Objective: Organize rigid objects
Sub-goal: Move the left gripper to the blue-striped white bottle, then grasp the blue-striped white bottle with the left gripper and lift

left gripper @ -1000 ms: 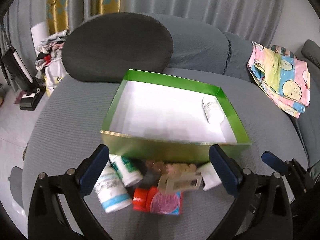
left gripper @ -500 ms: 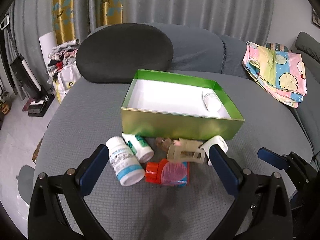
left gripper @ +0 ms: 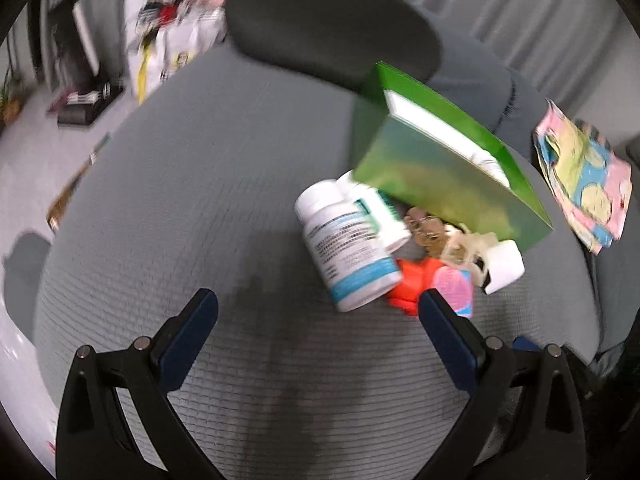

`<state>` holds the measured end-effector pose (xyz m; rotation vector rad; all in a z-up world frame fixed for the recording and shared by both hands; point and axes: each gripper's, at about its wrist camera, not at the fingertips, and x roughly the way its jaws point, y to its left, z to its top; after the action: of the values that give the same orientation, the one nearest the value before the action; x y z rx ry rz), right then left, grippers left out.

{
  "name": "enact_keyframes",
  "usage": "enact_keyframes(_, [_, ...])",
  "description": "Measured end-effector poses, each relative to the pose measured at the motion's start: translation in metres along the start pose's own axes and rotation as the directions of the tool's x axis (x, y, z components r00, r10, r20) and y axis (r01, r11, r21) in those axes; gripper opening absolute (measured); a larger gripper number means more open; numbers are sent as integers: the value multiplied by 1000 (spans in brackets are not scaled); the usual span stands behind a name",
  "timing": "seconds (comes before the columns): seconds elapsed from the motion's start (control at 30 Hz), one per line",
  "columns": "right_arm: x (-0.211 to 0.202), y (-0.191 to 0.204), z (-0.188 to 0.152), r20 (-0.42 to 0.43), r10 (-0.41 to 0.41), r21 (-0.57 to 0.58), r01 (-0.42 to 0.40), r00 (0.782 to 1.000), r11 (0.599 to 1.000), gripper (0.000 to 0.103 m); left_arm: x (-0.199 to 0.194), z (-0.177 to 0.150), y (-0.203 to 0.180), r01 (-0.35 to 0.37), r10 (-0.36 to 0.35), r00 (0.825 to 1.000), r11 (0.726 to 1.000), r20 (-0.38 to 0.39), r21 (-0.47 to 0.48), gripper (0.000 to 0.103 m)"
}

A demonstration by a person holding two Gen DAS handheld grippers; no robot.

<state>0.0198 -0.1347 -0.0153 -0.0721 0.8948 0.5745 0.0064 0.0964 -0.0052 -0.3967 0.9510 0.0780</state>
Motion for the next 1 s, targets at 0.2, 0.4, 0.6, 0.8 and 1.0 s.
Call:
enact_keyframes(0.2, [35,28,11,-3,60,-69,-60,998,996,79,22,8,7,48,-50,998,998,-43,-39,100])
enact_keyframes(0.4, [70,44,45,12,43,-134,-41,999,990,79,43,25,7,105,-110,991,992,-79,-67,98])
enact_keyframes(0.6, [100,45,66,-3,24,-140,-24,1000,990,76,56,38,5,136,-140,984,989,-106,-52,89])
enact_keyframes(0.8, [121,49,71,-48,25,-158,-33,999,987,61,69,38,-1,164,-167,975,986,-147,-29,67])
enact_keyframes(1.0, [128,47,69,-61,39,-135,-47,997,990,58,71,37,3,181,-185,973,983,-138,-38,63])
